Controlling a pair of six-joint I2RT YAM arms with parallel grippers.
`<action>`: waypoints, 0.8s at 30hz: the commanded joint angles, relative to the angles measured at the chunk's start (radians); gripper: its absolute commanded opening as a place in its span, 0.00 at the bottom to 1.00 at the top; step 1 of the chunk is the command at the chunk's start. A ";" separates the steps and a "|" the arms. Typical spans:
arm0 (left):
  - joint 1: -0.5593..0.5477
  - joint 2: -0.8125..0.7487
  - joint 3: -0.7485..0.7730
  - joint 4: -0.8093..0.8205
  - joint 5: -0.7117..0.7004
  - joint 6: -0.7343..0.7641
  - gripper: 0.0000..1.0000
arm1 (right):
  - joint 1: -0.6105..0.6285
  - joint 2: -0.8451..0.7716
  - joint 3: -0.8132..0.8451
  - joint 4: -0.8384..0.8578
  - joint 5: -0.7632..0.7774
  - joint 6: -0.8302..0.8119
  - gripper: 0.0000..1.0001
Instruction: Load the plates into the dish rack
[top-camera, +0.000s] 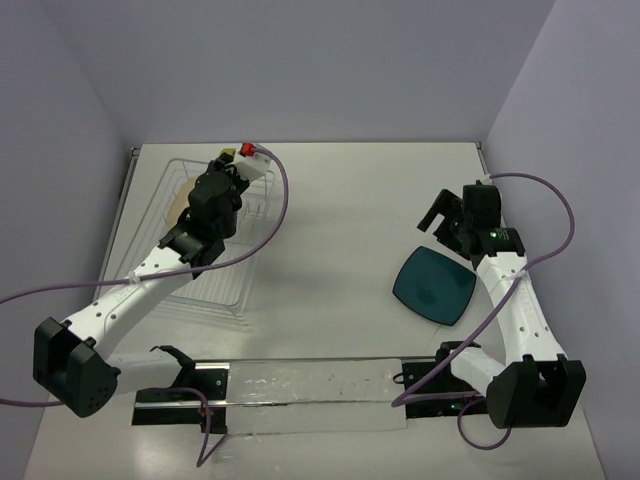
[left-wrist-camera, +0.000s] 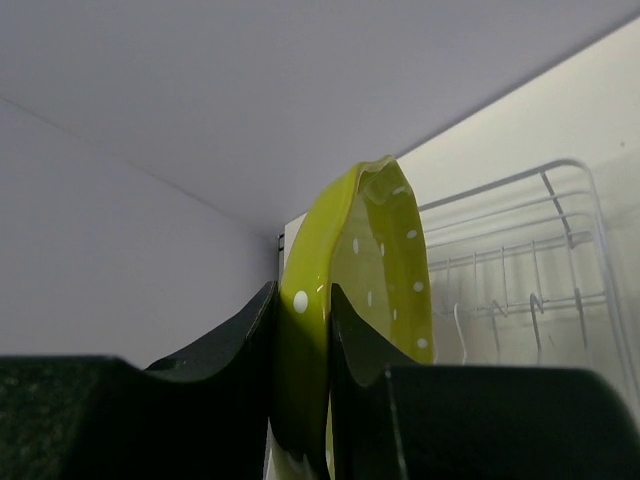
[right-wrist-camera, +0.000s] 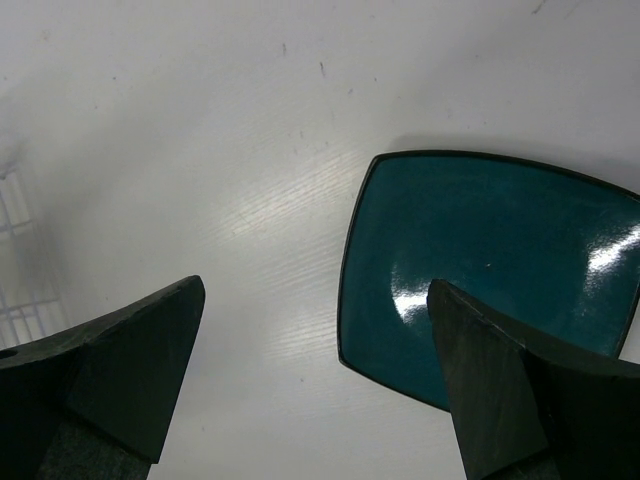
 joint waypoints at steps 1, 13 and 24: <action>0.059 0.049 0.031 0.109 0.070 0.048 0.00 | -0.017 0.020 0.002 0.017 0.025 -0.021 1.00; 0.097 0.170 0.032 0.154 0.025 0.073 0.00 | -0.032 0.053 0.004 0.013 0.040 -0.025 1.00; 0.109 0.229 0.043 0.135 -0.056 0.085 0.00 | -0.041 0.059 -0.007 0.014 0.038 -0.032 1.00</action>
